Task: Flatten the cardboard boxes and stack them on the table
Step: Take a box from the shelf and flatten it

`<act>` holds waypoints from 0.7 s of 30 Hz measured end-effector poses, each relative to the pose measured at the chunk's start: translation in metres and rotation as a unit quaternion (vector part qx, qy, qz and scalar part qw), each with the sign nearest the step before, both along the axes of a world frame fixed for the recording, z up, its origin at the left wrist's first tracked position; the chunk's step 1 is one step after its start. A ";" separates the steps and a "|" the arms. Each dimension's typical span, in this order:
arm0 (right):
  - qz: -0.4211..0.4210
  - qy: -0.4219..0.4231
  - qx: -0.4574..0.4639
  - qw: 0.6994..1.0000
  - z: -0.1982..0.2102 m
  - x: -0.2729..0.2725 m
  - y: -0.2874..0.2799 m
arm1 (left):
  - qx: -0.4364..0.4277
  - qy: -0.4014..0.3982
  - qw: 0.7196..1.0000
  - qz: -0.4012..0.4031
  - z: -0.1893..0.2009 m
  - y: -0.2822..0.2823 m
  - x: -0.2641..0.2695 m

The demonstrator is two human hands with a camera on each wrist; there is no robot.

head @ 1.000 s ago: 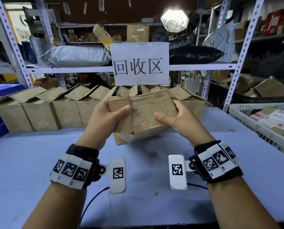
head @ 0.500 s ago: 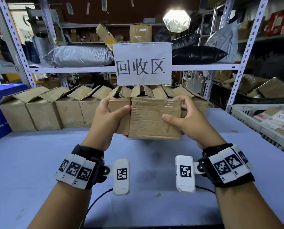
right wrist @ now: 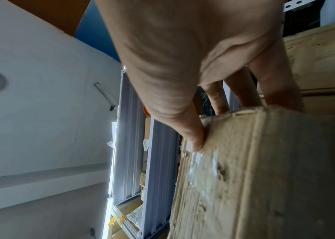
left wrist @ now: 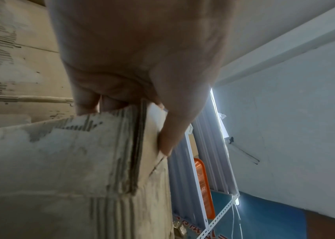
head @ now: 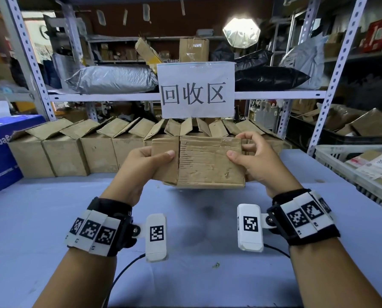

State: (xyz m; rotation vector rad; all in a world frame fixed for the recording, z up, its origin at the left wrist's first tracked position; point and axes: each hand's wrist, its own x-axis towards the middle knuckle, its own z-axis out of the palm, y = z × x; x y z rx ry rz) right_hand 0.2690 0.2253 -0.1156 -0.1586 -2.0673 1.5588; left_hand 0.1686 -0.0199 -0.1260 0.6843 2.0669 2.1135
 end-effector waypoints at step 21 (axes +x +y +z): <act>-0.129 -0.068 0.202 0.969 -0.007 -0.009 -0.022 | 0.028 -0.043 0.998 -0.025 -0.005 0.020 0.009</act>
